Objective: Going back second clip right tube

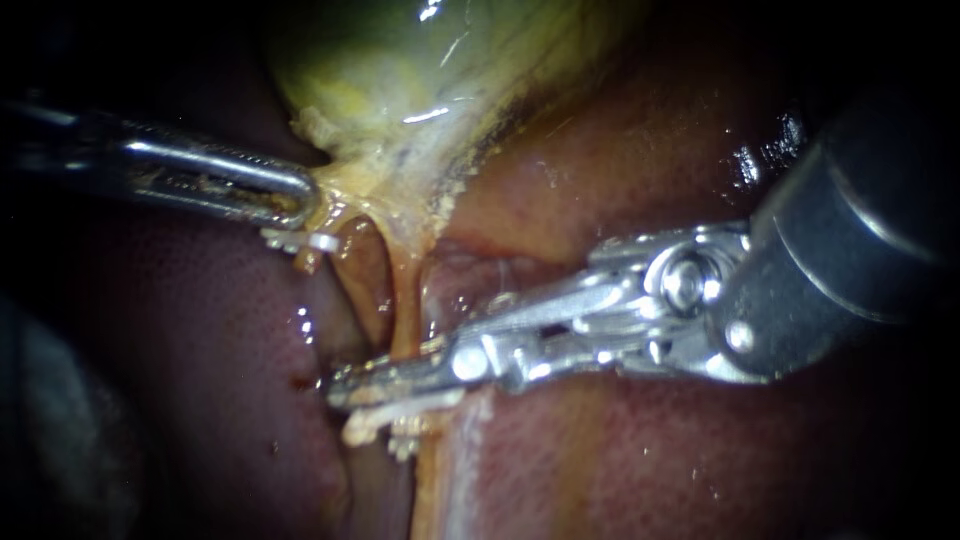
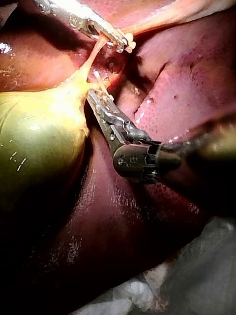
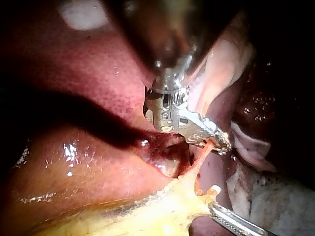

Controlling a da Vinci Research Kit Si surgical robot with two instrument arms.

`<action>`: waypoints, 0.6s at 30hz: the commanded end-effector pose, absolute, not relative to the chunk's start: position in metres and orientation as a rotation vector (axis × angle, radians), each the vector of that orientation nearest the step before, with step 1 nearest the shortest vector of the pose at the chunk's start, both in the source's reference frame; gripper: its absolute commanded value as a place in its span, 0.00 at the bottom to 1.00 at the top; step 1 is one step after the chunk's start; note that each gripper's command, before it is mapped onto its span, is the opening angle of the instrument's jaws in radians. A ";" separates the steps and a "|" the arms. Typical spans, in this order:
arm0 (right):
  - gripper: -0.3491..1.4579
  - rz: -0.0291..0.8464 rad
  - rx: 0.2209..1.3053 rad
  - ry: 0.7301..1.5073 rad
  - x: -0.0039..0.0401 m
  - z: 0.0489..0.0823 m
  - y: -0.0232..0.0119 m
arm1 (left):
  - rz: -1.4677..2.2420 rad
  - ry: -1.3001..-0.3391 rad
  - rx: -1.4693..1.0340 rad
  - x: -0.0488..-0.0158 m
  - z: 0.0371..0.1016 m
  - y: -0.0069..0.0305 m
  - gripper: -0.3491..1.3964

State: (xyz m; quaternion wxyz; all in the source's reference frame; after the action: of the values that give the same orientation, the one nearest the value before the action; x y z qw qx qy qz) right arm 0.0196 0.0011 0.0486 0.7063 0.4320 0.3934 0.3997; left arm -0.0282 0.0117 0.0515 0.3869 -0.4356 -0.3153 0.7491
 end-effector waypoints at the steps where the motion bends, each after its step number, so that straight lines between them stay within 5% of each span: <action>1: 0.00 0.890 0.956 0.872 0.0196 0.0487 0.0011 | 1.907 -0.802 -1.109 -0.0282 0.0516 0.0118 0.00; 4: 0.00 0.889 0.970 0.890 0.0196 0.0489 0.0012 | 1.907 -0.802 -1.109 -0.0282 0.0516 0.0118 0.00; 6: 0.18 0.851 0.950 0.924 0.0196 0.0491 0.0012 | 1.907 -0.802 -1.109 -0.0282 0.0516 0.0118 0.00; 10: 0.38 0.803 0.943 0.999 0.0199 0.0502 0.0005 | 1.907 -0.802 -1.109 -0.0282 0.0516 0.0118 0.00; 18: 0.45 0.714 0.886 1.052 0.0200 0.0539 -0.0007 | 1.908 -0.802 -1.109 -0.0282 0.0517 0.0118 0.00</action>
State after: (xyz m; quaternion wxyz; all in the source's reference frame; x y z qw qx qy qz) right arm 0.0199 -0.0006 0.0542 0.7165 0.3971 0.4777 0.3174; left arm -0.0282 0.0118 0.0517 0.3866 -0.4358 -0.3149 0.7493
